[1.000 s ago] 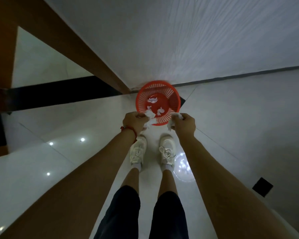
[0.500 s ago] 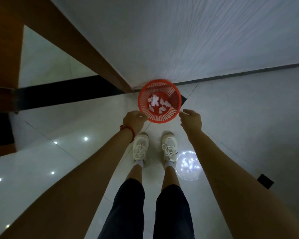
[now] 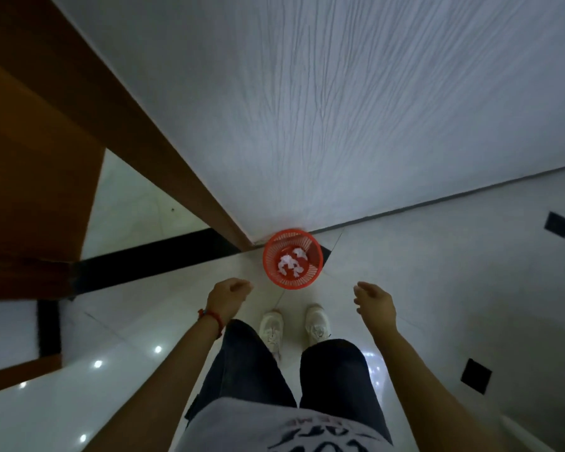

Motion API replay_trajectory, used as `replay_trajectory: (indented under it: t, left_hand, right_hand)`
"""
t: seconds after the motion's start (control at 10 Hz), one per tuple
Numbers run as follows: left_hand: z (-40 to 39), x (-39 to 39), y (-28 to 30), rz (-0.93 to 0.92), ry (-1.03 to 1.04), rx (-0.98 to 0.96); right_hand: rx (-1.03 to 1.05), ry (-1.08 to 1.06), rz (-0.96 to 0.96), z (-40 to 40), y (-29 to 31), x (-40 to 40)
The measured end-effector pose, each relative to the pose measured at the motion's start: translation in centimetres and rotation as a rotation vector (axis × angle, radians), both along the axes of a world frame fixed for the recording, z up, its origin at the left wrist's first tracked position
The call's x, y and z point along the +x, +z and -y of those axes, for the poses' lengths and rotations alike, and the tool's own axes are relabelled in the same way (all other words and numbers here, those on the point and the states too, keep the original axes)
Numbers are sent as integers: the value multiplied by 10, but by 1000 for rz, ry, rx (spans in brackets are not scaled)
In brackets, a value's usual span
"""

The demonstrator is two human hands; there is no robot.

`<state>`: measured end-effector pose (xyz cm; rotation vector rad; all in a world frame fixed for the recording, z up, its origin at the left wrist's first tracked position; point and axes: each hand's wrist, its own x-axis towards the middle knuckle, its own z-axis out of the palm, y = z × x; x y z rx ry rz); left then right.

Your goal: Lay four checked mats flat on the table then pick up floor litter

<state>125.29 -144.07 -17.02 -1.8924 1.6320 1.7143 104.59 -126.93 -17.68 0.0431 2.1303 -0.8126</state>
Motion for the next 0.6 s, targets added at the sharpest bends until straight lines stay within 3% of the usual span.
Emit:
replay_trajectory:
  t: [0.3,0.6]
  left_hand:
    - [0,11,60,-59,102,35]
    - [-5,15,94,-166,169,24]
  right_hand:
    - [-54,34,-31,-10,66,-3]
    - [-175,19,-49,0,85,-23]
